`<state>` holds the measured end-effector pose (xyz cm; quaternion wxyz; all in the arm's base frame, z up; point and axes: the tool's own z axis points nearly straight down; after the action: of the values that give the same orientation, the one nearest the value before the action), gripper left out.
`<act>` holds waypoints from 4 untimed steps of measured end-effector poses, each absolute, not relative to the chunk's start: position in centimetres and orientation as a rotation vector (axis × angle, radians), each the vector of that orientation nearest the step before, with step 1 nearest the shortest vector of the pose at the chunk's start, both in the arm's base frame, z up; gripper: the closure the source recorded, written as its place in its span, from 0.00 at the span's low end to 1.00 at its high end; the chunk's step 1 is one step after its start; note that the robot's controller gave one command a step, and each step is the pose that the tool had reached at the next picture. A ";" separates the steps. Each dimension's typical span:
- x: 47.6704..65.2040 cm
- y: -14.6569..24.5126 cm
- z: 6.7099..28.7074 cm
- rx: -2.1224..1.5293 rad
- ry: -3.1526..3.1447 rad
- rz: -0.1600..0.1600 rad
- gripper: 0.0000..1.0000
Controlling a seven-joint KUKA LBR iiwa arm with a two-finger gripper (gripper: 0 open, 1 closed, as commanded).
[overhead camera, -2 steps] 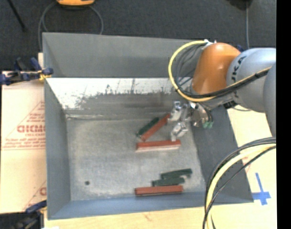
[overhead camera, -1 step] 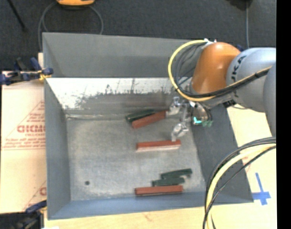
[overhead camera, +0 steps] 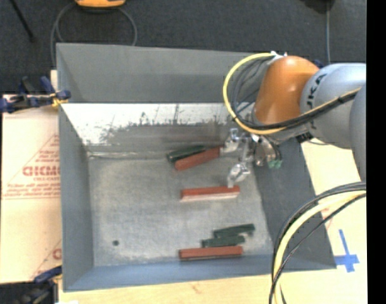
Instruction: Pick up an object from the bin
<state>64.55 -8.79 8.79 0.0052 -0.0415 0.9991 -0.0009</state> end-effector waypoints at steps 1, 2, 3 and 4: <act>63.3 -8.7 8.1 -0.132 3.127 -0.006 1.00; 63.1 -8.7 7.9 -0.135 3.138 -0.004 0.00; 63.1 -8.7 7.9 -0.135 3.138 -0.004 0.00; 59.2 -4.3 7.8 -0.034 3.120 -0.011 0.00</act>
Offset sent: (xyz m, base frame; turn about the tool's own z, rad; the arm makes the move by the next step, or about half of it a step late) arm 0.0000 0.0000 0.0000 0.0000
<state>59.25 -4.34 7.82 0.0109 -0.0110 0.9999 -0.0036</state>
